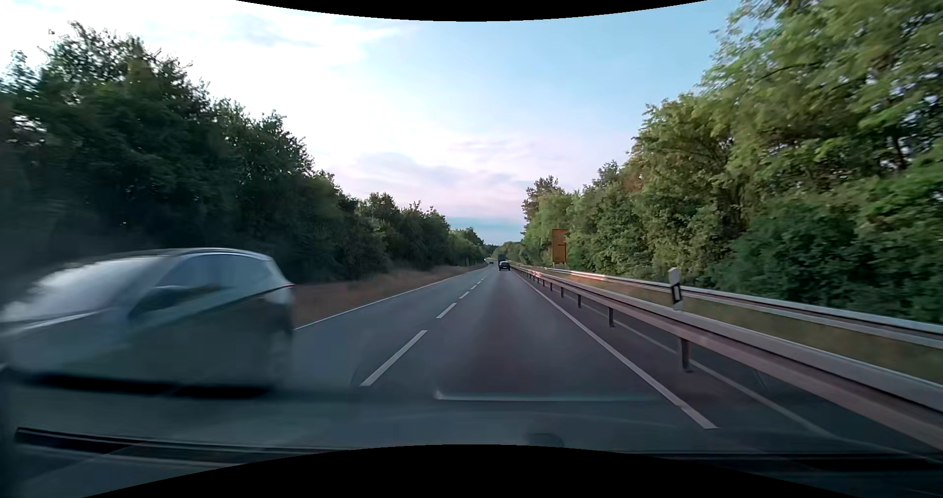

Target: Follow the waypoints while adhering to traffic rules and regulations

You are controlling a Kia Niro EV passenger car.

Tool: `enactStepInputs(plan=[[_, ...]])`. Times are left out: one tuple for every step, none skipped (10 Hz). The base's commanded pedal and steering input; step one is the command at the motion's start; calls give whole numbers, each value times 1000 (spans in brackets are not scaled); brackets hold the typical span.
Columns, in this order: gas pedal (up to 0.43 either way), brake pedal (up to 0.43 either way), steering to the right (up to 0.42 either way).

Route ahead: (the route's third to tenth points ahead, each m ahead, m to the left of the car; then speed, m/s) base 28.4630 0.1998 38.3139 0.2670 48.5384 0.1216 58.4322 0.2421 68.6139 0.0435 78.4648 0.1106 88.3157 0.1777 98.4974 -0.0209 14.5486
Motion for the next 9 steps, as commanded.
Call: enactStepInputs(plan=[[98, 0, -1], [98, 0, -1], [98, 0, -1], [98, 0, -1], [98, 0, -1], [98, 0, -1], [98, 0, -1], [98, 0, -1], [98, 0, -1]])
